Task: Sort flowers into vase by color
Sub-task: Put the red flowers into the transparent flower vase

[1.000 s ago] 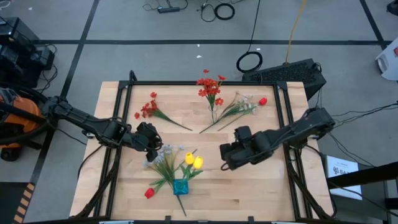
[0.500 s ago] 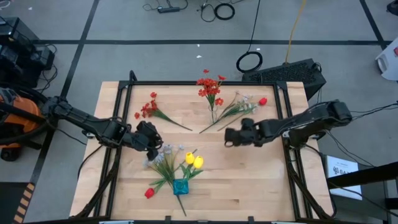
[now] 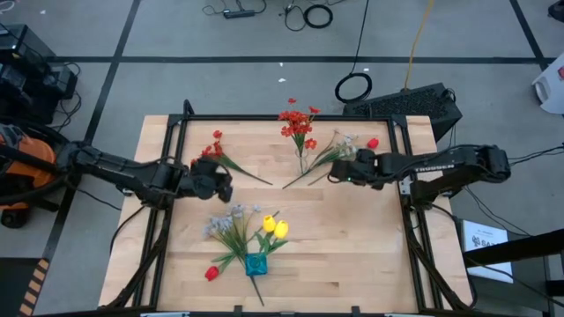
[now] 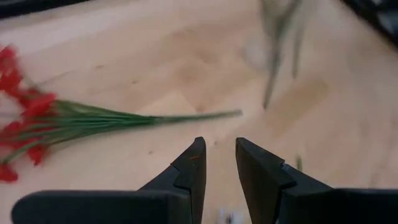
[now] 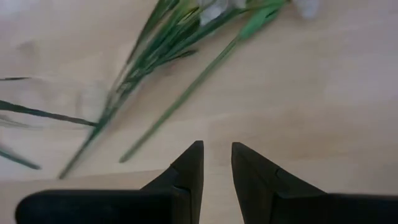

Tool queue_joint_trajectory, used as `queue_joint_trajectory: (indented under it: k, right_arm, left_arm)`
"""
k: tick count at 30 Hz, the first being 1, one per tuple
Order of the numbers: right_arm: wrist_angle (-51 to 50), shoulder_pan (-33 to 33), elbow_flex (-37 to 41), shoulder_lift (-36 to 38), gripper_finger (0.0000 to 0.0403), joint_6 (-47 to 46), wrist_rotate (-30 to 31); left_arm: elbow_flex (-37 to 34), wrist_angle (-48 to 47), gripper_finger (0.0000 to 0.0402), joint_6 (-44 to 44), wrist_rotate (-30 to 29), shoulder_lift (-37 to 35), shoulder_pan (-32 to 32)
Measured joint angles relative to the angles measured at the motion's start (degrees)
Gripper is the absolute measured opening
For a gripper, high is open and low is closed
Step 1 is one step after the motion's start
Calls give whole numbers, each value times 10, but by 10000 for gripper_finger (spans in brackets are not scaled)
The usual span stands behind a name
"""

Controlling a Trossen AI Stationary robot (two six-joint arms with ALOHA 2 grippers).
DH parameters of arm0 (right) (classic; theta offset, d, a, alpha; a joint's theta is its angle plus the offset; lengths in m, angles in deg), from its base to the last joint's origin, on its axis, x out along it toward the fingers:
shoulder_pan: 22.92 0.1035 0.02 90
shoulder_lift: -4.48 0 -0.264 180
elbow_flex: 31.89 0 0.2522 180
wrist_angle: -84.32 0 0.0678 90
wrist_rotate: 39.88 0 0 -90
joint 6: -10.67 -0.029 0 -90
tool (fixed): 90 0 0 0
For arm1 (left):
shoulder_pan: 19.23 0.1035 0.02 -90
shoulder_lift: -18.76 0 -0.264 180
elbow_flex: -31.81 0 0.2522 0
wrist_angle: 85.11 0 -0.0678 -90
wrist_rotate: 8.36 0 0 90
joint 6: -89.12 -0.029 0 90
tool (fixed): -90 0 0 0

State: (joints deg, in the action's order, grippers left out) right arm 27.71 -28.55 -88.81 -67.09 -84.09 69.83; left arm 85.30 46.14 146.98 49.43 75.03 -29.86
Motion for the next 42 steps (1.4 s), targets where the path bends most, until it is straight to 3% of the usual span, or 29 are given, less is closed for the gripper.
queue_joint_trajectory:
  k: [9,16,22,29,36,42]
  right_arm:
    - [-62,-83,0,11,75,137,-32]
    - [-53,-115,0,10,75,222,-34]
    - [-53,-128,0,10,75,279,-35]
    - [-53,-135,0,10,75,313,-35]
    - [-53,-135,0,10,75,319,-33]
    - [-53,-135,0,10,75,327,-33]
  left_arm:
    - [0,3,93,185,-16,32,82]
    - [0,5,112,236,58,104,155]
    - [0,21,129,354,61,158,195]
    - [0,68,130,383,71,216,245]
    - [0,101,130,384,175,270,306]
    - [0,106,130,384,186,297,341]
